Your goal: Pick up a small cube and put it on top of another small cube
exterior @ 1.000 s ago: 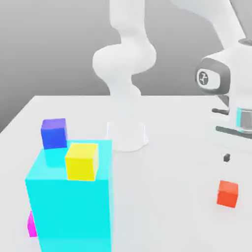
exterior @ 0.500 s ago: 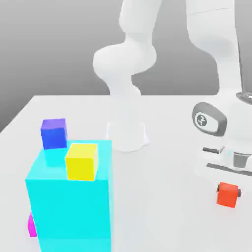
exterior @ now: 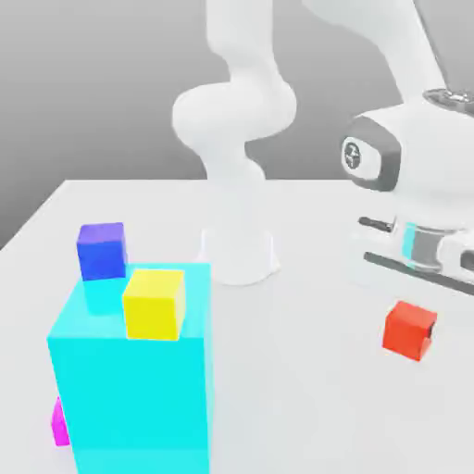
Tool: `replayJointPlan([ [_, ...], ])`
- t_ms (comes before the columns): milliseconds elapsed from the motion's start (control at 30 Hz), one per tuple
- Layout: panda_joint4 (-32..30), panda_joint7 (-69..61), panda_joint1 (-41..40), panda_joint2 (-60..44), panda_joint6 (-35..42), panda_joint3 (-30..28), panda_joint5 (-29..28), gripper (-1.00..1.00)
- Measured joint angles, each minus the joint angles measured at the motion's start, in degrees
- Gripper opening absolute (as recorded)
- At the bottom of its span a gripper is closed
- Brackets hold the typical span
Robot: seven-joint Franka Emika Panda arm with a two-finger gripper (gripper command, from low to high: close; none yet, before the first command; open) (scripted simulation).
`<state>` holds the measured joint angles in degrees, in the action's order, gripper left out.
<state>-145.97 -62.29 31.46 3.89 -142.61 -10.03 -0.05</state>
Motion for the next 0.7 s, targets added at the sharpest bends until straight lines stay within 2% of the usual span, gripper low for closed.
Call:
replayJointPlan([
  [200,2.7,11.1,-10.6,11.4,13.6,-5.6,-4.6,-1.0],
  [433,5.8,24.1,-26.9,23.7,28.7,-11.6,-10.6,-1.0],
  [500,4.5,25.8,-29.1,24.4,28.1,-12.9,-11.7,-1.0],
  [567,1.7,26.1,-29.8,23.2,24.1,-13.9,-12.1,-1.0],
  [600,0.3,26.1,-30.0,22.5,22.0,-14.2,-12.2,1.0],
  [700,0.3,26.1,-30.0,22.5,22.0,-14.2,-12.2,1.0],
])
